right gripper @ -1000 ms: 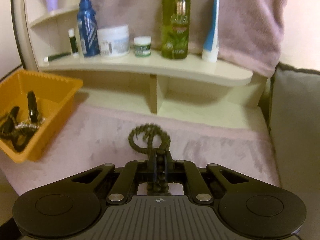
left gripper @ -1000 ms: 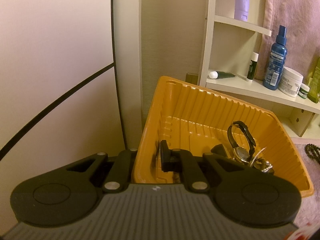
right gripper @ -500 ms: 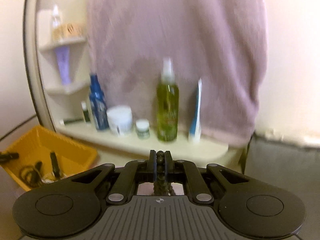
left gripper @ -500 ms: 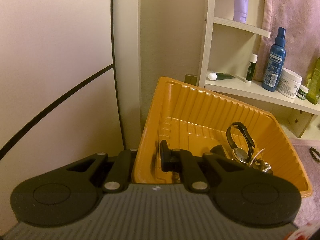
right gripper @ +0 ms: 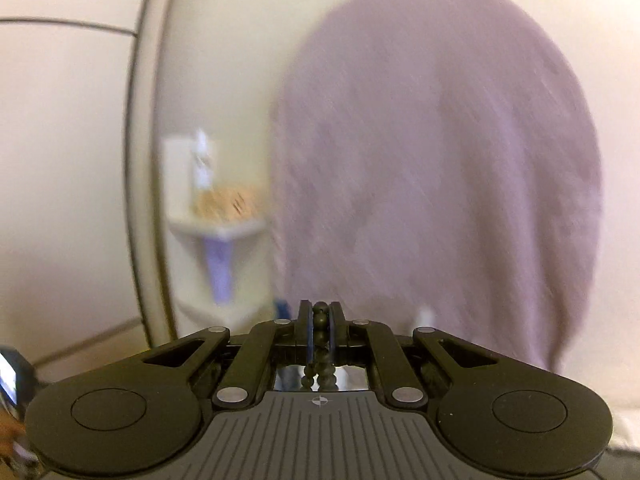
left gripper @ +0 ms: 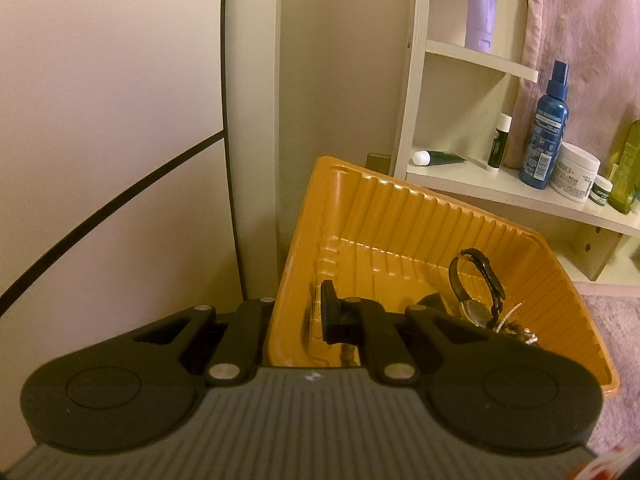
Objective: Organize jewelry
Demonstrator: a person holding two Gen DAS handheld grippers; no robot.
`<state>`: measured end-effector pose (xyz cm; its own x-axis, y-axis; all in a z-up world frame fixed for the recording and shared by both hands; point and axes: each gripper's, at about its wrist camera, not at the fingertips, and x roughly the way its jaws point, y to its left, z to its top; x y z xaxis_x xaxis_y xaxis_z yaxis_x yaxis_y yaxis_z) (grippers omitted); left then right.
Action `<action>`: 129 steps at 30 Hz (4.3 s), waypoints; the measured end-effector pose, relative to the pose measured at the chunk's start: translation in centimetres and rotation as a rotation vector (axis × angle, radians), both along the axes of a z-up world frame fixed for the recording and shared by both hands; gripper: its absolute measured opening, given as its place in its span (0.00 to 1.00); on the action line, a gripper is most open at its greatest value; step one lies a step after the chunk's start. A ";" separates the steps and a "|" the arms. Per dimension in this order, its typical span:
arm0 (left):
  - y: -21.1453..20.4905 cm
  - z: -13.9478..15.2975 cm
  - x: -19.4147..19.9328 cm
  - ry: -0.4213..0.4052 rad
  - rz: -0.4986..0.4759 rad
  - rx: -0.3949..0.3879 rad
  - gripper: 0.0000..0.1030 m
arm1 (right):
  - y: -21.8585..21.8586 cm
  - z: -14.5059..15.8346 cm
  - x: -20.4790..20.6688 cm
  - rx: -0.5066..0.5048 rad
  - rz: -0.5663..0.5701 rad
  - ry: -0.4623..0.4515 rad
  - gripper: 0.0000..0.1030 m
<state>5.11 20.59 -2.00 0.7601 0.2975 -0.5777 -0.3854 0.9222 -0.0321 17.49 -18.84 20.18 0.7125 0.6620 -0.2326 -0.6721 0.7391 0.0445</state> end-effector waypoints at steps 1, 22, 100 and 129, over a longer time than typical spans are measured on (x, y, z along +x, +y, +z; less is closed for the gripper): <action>0.0 0.0 -0.1 -0.002 0.000 -0.001 0.08 | 0.5 0.7 -0.1 0.020 0.023 -0.007 0.07; 0.4 0.0 -0.6 -0.025 -0.002 -0.035 0.08 | 18.2 -4.4 -0.6 0.024 0.356 0.229 0.07; -16.9 3.8 -5.8 0.178 -0.268 -0.064 0.57 | -1.2 -19.1 -11.2 -0.169 -0.186 0.634 0.68; -22.7 3.7 -5.5 0.207 -0.413 -0.056 0.57 | -3.9 -19.6 -12.7 -0.166 -0.234 0.656 0.68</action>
